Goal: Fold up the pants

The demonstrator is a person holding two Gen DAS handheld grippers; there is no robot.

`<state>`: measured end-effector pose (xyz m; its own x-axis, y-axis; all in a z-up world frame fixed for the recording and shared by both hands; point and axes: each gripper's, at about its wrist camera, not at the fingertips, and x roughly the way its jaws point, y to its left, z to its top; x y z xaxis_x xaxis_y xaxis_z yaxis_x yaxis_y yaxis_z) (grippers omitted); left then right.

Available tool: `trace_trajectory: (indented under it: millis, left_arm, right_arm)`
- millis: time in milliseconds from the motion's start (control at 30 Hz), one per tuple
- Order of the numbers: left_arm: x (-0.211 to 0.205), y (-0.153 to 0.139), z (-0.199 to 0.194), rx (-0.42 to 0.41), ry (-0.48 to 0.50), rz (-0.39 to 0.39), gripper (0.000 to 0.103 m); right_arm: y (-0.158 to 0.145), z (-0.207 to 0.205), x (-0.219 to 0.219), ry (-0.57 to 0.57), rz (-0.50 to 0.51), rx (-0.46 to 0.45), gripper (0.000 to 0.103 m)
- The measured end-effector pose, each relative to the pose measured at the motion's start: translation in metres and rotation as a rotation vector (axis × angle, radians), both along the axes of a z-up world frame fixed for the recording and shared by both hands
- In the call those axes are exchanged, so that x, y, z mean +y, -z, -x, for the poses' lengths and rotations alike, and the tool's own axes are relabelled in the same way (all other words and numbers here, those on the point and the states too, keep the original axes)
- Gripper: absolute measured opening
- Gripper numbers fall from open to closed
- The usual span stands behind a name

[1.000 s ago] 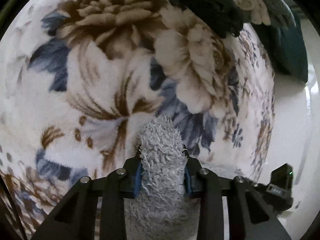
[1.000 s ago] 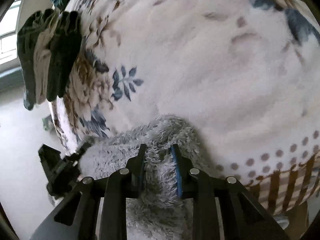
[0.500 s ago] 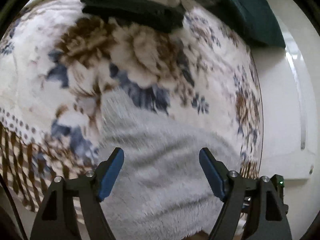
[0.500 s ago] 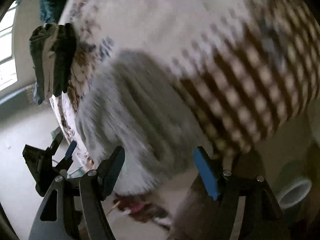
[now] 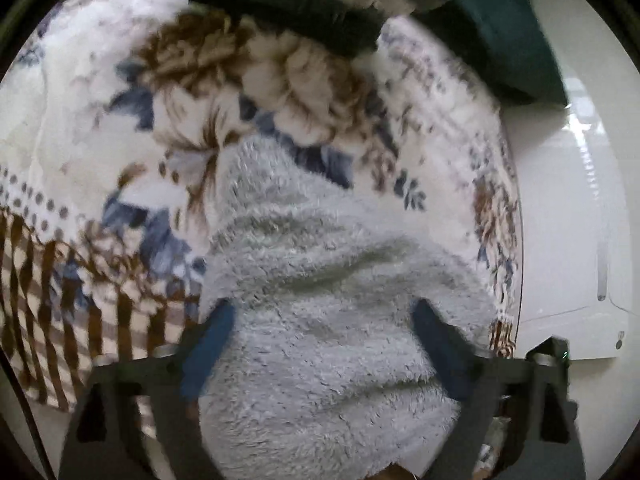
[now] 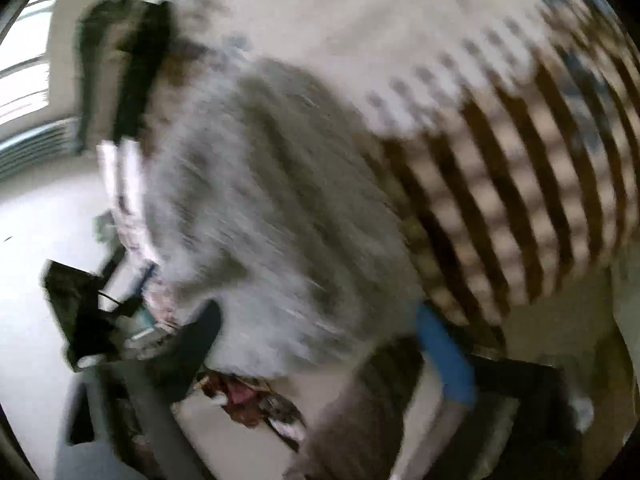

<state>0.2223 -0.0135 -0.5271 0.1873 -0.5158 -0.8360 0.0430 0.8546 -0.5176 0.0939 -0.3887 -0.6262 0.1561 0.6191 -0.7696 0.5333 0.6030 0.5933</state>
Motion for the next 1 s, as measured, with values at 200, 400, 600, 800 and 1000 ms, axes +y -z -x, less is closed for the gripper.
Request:
trace_trajectory:
  millis: [200, 400, 600, 800, 1000]
  left_arm:
    - [0.029, 0.036, 0.009, 0.021, -0.056, 0.092, 0.102]
    - [0.042, 0.109, 0.006, 0.219, -0.085, 0.229, 0.102]
    - [0.042, 0.125, 0.003, 0.231, -0.106, 0.300, 0.090]
    - [0.037, 0.092, 0.004, 0.162, -0.083, 0.398, 0.038]
    - [0.030, 0.041, 0.002, 0.111, -0.048, 0.410, 0.036]
  right_arm:
    - [0.034, -0.048, -0.001, -0.065, 0.044, -0.061, 0.101]
    - [0.099, -0.072, -0.003, -0.074, -0.140, -0.015, 0.103]
    - [0.109, -0.072, 0.002, -0.115, -0.202, -0.032, 0.099]
    - [0.093, -0.066, 0.006, -0.069, -0.228, -0.080, 0.052]
    - [0.041, -0.055, 0.002, -0.049, -0.235, -0.164, 0.049]
